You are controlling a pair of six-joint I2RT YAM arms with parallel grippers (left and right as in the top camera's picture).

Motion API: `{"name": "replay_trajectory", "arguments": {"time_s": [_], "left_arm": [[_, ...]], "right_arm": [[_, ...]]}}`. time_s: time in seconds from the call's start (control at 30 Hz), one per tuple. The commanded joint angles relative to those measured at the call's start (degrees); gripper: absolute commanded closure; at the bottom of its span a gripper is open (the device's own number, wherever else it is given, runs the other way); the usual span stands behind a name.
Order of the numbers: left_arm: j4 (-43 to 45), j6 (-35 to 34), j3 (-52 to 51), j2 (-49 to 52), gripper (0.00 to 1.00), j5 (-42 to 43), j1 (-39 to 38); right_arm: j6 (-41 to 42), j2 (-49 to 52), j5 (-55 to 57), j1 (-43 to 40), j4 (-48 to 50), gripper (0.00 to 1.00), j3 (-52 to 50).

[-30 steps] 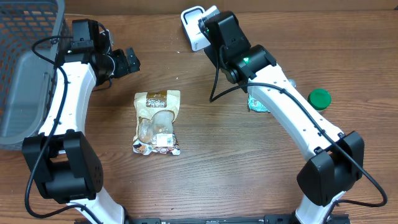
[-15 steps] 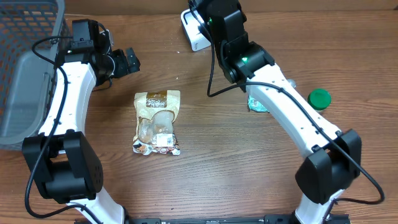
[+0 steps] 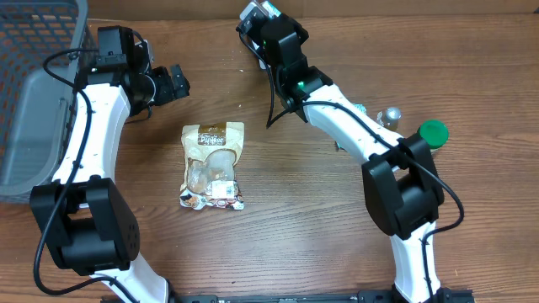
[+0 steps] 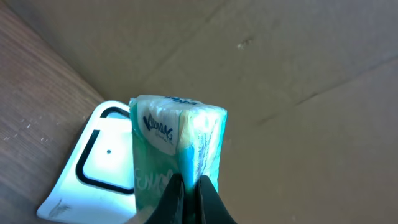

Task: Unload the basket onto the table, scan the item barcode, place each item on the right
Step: 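Hold the Kleenex pack against the white scanner with the right gripper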

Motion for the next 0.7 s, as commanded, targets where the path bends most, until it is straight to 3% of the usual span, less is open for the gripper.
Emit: {"name": "replay_trajectory", "arguments": {"time_s": [0.0, 0.37, 0.67], "left_arm": [[0.04, 0.59, 0.44, -0.26, 0.01, -0.31, 0.0], [0.04, 0.59, 0.44, -0.26, 0.0, -0.31, 0.0], [0.04, 0.59, 0.44, -0.24, 0.0, -0.31, 0.0]], "right_arm": [[-1.18, 1.4, 0.09, -0.76, 3.06, 0.96, 1.09], [-17.64, 6.32, -0.98, -1.03, 12.28, 0.96, 1.09], [-18.32, 9.9, -3.1, -2.84, 16.26, 0.96, 1.09]]}}
